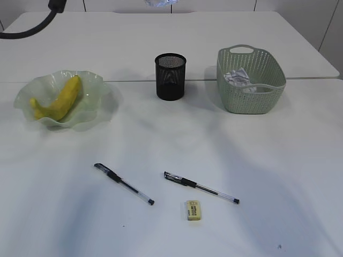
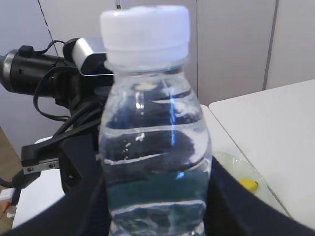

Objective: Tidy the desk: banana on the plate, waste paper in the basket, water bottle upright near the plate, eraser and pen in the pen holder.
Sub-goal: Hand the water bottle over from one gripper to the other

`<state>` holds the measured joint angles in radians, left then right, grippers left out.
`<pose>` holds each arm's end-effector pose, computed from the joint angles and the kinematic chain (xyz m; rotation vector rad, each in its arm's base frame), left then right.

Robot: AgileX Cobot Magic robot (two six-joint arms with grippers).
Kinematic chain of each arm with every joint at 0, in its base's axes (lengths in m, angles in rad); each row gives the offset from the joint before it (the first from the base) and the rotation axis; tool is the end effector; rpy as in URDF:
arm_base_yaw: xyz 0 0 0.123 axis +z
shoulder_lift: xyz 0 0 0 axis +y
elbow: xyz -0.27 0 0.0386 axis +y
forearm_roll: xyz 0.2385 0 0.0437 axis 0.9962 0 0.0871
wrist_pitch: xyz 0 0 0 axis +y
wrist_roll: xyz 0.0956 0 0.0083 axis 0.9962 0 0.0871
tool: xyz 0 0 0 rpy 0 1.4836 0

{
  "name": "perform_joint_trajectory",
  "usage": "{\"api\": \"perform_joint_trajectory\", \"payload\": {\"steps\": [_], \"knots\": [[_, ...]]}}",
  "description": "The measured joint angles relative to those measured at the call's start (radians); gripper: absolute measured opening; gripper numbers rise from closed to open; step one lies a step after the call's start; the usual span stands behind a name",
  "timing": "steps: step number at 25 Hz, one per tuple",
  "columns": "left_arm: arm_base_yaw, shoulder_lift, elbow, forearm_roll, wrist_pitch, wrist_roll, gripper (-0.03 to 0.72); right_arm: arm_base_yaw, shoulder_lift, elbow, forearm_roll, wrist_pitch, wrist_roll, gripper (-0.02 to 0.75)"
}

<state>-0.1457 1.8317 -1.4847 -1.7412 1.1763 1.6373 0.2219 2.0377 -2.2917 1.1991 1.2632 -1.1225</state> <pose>0.3688 -0.1424 0.3390 0.8279 1.4248 -1.2031 0.3854 0.1743 0.4273 -1.2056 1.4778 0.9588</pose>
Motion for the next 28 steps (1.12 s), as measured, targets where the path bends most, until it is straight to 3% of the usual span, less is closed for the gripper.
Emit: {"api": "perform_joint_trajectory", "payload": {"steps": [9, 15, 28], "knots": [[-0.006, 0.0, 0.0, -0.009, -0.002, 0.0, 0.486, 0.002, 0.0, 0.0, 0.006, 0.004, 0.0, 0.34], [-0.021, 0.0, 0.0, -0.009, -0.002, 0.0, 0.566, 0.028, 0.0, 0.0, 0.006, 0.004, -0.003, 0.34], [-0.043, 0.0, 0.0, -0.012, -0.006, 0.0, 0.582, 0.038, 0.0, 0.0, 0.006, 0.009, -0.003, 0.34]]}}
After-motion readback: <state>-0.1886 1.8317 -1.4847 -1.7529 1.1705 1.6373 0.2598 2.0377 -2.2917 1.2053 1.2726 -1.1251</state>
